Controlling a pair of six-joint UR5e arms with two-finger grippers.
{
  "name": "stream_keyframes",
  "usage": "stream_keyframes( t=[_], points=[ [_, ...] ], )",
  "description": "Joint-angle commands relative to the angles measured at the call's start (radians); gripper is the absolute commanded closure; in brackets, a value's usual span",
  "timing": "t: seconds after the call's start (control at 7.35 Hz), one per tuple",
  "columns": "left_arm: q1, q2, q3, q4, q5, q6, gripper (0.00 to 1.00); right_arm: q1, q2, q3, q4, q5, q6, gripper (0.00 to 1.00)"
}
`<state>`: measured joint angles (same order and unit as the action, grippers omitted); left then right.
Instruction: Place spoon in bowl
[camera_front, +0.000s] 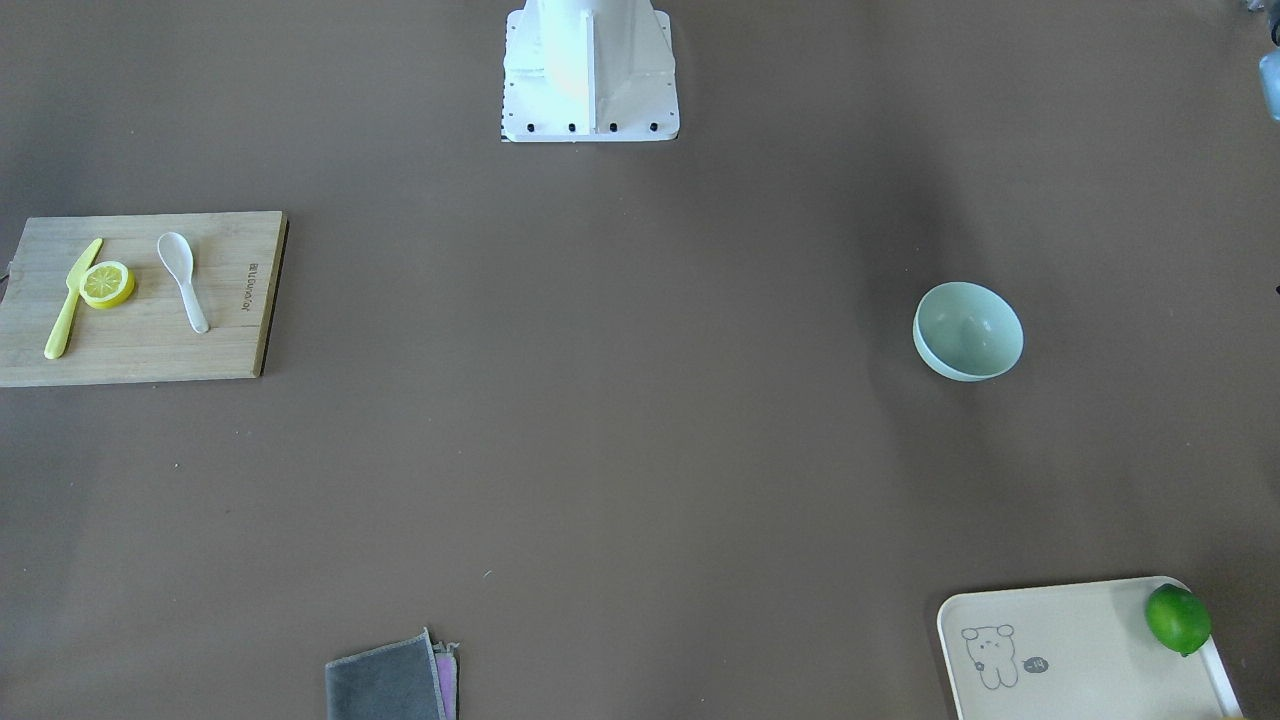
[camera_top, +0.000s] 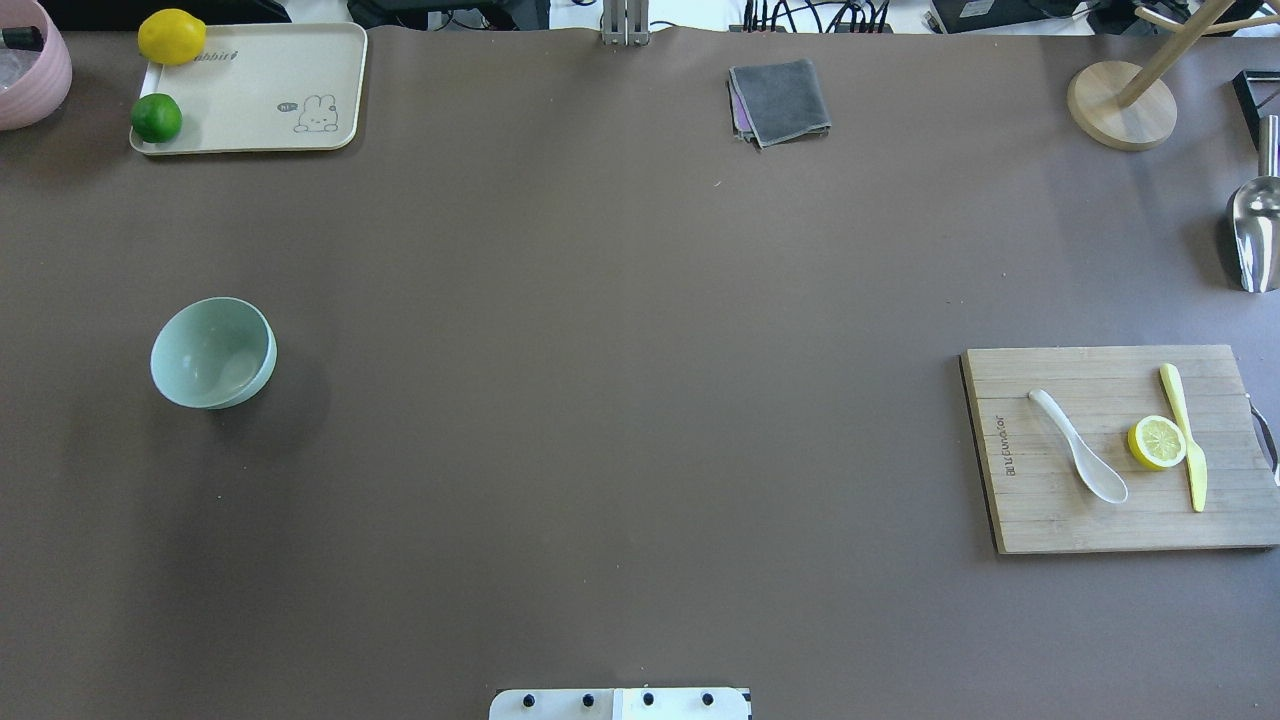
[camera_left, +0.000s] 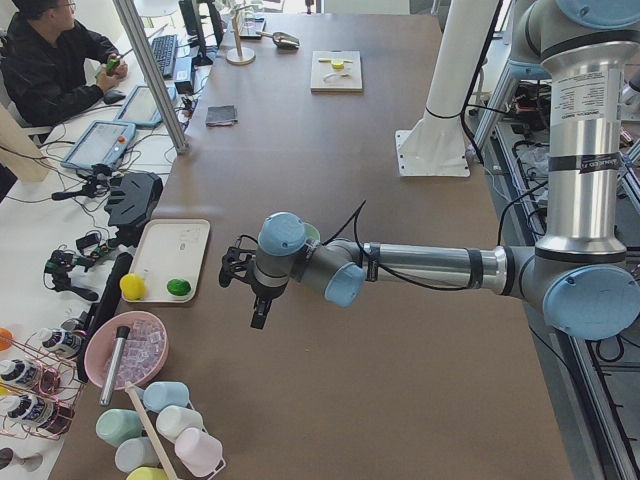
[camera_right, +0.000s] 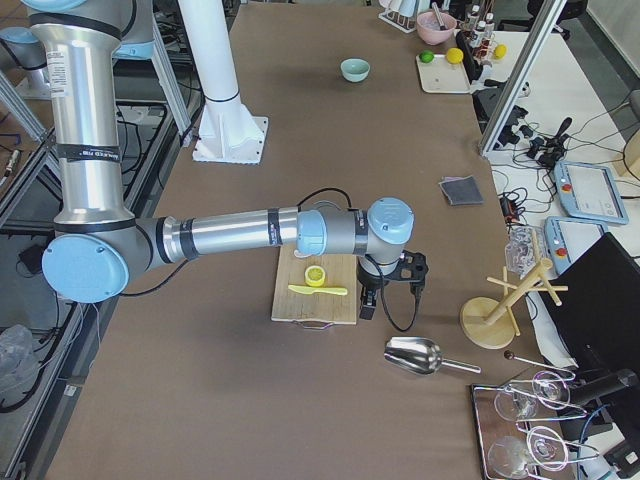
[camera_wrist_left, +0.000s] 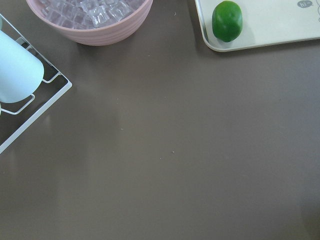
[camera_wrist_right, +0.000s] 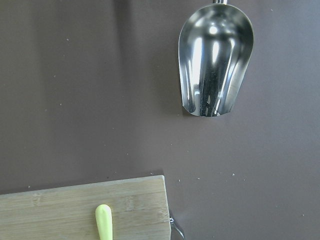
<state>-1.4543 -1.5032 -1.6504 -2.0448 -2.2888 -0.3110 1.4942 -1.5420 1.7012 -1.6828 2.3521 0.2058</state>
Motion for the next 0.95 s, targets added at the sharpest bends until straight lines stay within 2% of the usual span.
stream_keyframes(
  t=[0.0, 0.82],
  points=[
    [0.000, 0.000, 0.004, 0.000, 0.000, -0.003, 0.02, 0.000, 0.000, 0.002, 0.002, -0.001, 0.001, 0.00],
    [0.002, 0.000, 0.014, 0.002, -0.009, -0.005, 0.02, 0.000, 0.008, 0.005, 0.003, 0.007, 0.010, 0.00]
  ],
)
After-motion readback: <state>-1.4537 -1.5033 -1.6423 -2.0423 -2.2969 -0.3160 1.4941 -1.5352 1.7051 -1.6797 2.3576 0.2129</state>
